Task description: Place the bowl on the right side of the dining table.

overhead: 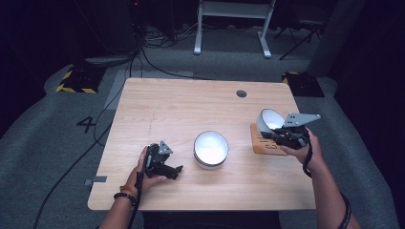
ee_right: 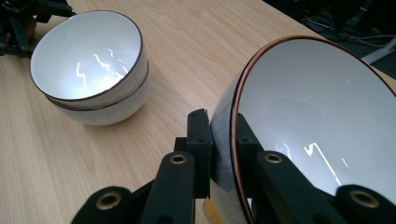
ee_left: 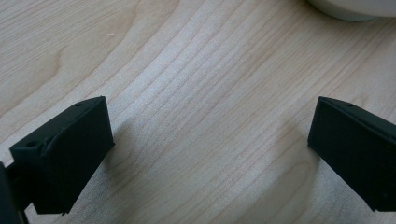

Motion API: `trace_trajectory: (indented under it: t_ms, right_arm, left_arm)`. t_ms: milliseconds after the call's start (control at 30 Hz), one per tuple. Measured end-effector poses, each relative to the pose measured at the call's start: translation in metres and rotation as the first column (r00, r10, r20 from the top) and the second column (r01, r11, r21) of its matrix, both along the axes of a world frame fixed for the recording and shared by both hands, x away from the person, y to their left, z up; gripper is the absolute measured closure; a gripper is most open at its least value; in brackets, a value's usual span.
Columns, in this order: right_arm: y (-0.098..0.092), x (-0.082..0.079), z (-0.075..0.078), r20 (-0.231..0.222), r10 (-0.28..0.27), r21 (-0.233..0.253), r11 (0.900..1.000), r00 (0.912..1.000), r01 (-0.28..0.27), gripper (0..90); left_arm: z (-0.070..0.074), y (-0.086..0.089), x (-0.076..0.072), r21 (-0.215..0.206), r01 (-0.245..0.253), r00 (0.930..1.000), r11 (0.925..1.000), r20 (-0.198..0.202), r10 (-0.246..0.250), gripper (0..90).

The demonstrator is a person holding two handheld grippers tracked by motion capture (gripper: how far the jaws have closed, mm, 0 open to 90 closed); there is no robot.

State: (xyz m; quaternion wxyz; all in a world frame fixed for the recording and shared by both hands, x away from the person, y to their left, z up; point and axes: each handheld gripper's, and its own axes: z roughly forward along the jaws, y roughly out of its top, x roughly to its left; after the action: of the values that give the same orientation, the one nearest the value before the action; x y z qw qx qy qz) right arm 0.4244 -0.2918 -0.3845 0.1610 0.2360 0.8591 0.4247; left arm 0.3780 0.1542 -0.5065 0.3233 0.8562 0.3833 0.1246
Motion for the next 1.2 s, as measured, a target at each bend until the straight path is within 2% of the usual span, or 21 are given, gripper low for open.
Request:
trace_trajectory:
  t_ms: [200, 400, 667, 733, 1200]
  right_arm:
    - [-0.004, 0.005, -0.007, -0.008, -0.015, -0.014, 1.0, 0.9999, 0.015, 82.4]
    - [-0.01, 0.013, -0.019, -0.027, -0.053, -0.057, 0.997, 0.9982, 0.052, 82.4]
    - [-0.016, 0.021, -0.033, -0.042, -0.087, -0.077, 0.994, 0.9954, 0.083, 82.4]
    - [-0.018, 0.024, -0.037, -0.05, -0.107, -0.088, 0.991, 0.9931, 0.102, 82.4]
    - [-0.019, 0.035, -0.057, -0.071, -0.138, -0.157, 0.98, 0.988, 0.125, 82.3]
  left_arm:
    - [0.0, 0.0, 0.0, 0.001, -0.001, 1.0, 1.0, -0.002, 0.001, 0.1]
    - [0.0, 0.0, 0.0, 0.0, 0.0, 1.0, 1.0, 0.0, 0.0, 0.1]
    - [0.0, 0.0, 0.0, 0.0, 0.0, 1.0, 1.0, 0.0, 0.0, 0.1]
    - [0.0, 0.0, 0.0, 0.0, 0.0, 1.0, 1.0, 0.0, 0.0, 0.1]
    - [0.0, 0.0, 0.0, 0.0, 0.0, 1.0, 1.0, 0.0, 0.0, 0.1]
